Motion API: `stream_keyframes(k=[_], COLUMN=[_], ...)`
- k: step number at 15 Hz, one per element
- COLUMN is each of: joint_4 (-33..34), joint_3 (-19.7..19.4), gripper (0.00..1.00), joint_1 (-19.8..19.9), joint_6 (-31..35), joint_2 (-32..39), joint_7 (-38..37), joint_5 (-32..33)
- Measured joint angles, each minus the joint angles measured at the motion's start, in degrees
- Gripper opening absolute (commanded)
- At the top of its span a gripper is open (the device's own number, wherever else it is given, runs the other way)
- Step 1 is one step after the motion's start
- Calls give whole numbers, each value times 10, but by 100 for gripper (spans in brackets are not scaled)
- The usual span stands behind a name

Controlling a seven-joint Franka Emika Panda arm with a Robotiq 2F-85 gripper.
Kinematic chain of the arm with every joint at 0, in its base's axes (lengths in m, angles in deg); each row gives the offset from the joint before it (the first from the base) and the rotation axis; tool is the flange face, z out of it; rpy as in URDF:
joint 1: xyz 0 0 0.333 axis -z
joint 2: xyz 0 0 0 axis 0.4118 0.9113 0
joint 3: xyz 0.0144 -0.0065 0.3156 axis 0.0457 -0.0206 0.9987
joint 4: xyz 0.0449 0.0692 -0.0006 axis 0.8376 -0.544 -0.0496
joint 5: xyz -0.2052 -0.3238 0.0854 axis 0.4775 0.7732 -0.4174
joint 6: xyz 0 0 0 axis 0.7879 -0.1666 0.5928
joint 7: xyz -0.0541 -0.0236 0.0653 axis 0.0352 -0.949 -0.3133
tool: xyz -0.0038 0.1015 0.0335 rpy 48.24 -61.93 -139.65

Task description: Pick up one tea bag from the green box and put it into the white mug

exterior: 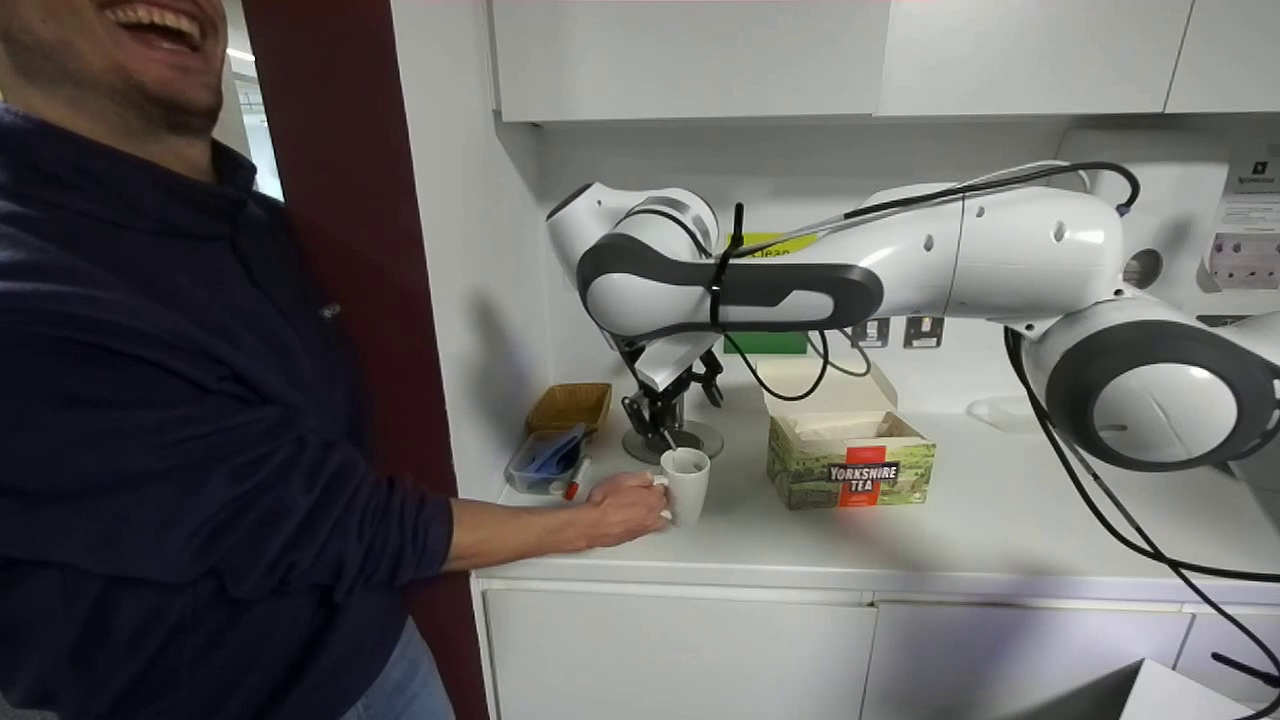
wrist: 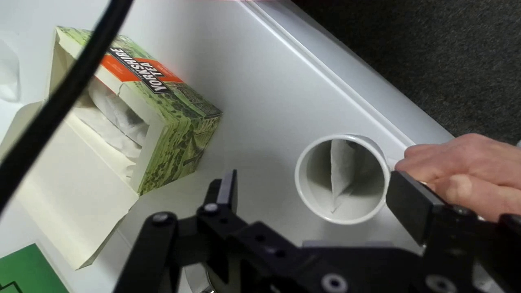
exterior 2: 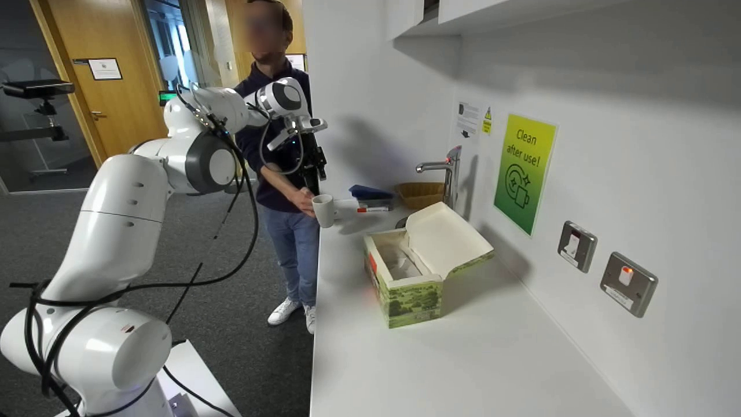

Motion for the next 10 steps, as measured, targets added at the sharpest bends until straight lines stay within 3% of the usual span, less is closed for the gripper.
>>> stream_keyframes(k=[10], joint_4=[2], joint_3=[-15], gripper=[100], joint_1=[38], joint_6=[0], joint_2=[-8], joint_7=[0], joint_5=[0])
